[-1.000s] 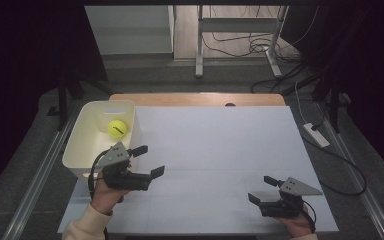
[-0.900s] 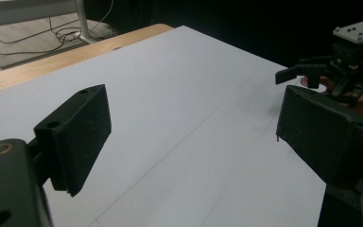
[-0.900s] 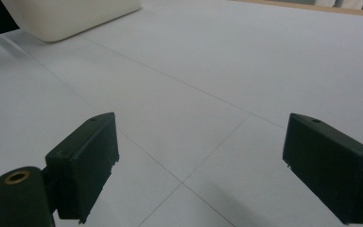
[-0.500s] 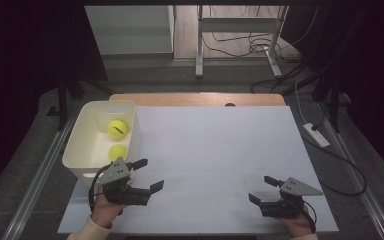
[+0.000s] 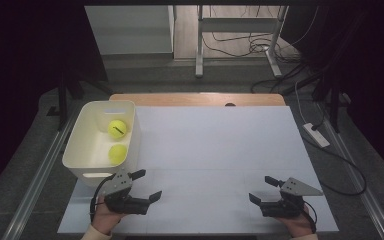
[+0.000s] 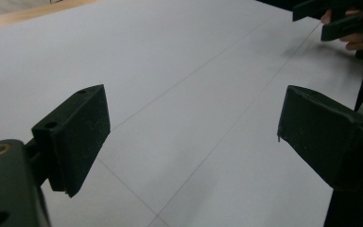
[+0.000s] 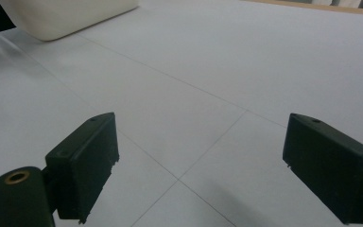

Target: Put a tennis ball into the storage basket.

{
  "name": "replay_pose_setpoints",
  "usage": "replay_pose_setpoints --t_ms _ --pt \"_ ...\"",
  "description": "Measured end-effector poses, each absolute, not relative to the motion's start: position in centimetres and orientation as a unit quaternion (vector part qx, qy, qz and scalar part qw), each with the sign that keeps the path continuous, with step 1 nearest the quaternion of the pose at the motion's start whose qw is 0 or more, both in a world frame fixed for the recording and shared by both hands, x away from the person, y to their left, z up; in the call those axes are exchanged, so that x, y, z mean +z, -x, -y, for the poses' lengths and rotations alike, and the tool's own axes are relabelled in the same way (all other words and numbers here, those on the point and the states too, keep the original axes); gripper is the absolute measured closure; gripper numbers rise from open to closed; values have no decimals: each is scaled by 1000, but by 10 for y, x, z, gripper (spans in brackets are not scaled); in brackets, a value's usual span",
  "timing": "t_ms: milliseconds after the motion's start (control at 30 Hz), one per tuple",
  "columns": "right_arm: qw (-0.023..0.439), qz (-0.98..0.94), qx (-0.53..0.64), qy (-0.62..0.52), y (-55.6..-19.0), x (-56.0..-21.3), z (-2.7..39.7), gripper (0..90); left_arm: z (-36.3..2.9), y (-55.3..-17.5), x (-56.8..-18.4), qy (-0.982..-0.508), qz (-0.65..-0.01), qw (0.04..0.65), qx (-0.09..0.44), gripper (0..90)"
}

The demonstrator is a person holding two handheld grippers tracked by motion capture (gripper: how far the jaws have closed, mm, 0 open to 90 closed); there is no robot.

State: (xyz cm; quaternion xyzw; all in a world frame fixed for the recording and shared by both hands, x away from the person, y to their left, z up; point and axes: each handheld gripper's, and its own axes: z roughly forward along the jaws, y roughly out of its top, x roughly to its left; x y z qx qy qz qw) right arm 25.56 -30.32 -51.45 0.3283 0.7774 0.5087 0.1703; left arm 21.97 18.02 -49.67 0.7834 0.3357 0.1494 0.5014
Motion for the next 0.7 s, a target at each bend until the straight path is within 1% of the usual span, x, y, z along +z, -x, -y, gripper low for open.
replay_pose_setpoints --t_ms 467,700 --pt "170 -779 506 -329 -255 -516 303 112 -189 -224 -521 -785 -353 490 140 100" --pt "170 -779 506 -328 -255 -516 304 112 -190 -225 -521 -783 -355 491 141 99"
